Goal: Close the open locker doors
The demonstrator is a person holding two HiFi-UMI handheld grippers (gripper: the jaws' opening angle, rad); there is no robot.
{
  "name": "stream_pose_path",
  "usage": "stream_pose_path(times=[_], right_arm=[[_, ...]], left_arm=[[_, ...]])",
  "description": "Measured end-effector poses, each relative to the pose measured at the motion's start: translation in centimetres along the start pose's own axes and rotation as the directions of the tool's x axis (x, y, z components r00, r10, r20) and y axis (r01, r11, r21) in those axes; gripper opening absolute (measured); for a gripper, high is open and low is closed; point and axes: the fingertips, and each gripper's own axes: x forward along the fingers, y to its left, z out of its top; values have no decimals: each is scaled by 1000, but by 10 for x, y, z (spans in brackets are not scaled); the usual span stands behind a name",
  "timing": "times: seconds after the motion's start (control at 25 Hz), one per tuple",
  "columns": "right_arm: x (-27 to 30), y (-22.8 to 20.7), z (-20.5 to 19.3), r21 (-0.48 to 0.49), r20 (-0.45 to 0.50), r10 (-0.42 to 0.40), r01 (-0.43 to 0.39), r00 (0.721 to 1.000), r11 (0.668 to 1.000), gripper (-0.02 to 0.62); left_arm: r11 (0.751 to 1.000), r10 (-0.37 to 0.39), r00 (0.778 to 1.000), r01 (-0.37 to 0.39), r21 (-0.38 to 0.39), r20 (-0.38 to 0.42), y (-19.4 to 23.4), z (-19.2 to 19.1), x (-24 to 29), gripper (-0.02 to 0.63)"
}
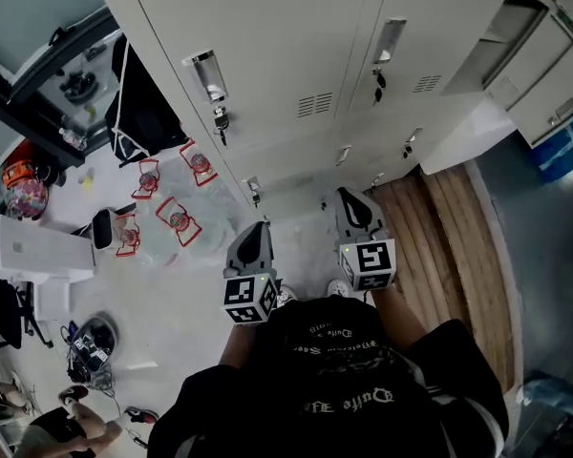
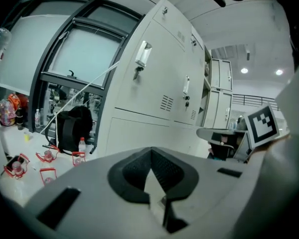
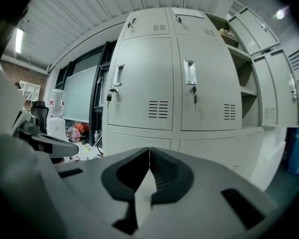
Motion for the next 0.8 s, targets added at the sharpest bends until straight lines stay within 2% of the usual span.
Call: stream_pose_path(times=[0.48,0.8], right_arm=[[-73,-75,-31,57,-45,-162,165,986,985,6],[-91,-102,-40,85,-40,-185,188,982,979,6]], left_arm=[[991,-123,992,123,56,-15,-86,5,34,6],[984,-148,989,146,101,12,-123,10,50,6]])
